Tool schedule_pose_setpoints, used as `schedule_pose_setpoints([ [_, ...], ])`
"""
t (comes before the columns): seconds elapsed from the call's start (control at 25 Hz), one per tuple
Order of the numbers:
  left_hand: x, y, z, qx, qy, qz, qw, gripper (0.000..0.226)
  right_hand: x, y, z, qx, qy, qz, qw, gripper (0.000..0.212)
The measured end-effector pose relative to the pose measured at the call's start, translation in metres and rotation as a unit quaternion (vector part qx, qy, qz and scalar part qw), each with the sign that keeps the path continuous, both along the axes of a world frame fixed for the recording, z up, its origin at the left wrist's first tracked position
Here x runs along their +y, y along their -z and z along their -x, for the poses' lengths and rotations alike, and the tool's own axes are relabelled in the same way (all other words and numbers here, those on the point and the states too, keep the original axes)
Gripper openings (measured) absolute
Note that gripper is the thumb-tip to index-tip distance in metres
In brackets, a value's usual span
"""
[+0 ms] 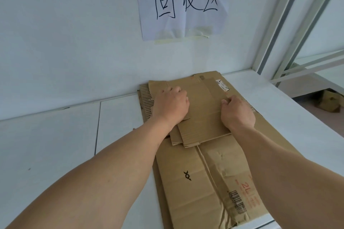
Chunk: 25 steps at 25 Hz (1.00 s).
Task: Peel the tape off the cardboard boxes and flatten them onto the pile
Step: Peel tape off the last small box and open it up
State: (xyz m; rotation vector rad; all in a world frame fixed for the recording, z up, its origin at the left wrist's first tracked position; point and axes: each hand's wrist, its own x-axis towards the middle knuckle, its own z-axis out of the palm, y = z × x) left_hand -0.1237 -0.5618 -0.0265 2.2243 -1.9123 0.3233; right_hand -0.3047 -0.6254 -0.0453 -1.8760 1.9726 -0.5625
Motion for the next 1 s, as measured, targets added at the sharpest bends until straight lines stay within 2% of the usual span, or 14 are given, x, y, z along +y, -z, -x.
schedule_pose_setpoints([
  [0.16, 0.017, 0.006, -0.009, 0.002, -0.010, -0.019, 1.000, 0.036, 0.013, 0.006, -0.013, 0.072, -0.015, 0.023, 0.997, 0.043],
  [0.24, 0.034, 0.002, -0.022, 0.006, -0.021, -0.020, 1.000, 0.035, 0.026, -0.003, -0.025, 0.123, -0.028, 0.073, 0.989, 0.045],
  [0.4, 0.099, -0.015, -0.073, -0.034, -0.050, -0.016, 0.998, 0.033, 0.072, -0.031, -0.095, 0.178, -0.169, 0.168, 0.955, 0.042],
  [0.6, 0.232, -0.030, -0.182, -0.063, -0.151, -0.018, 0.986, 0.033, 0.181, -0.036, -0.236, 0.173, -0.371, 0.172, 0.896, 0.036],
  [0.8, 0.377, -0.032, -0.305, -0.059, -0.282, -0.004, 0.958, 0.033, 0.299, -0.033, -0.373, 0.150, -0.483, 0.148, 0.850, 0.035],
  [1.0, 0.478, -0.030, -0.418, 0.035, -0.413, 0.137, 0.900, 0.031, 0.385, -0.038, -0.496, 0.083, -0.544, 0.085, 0.830, 0.041],
])
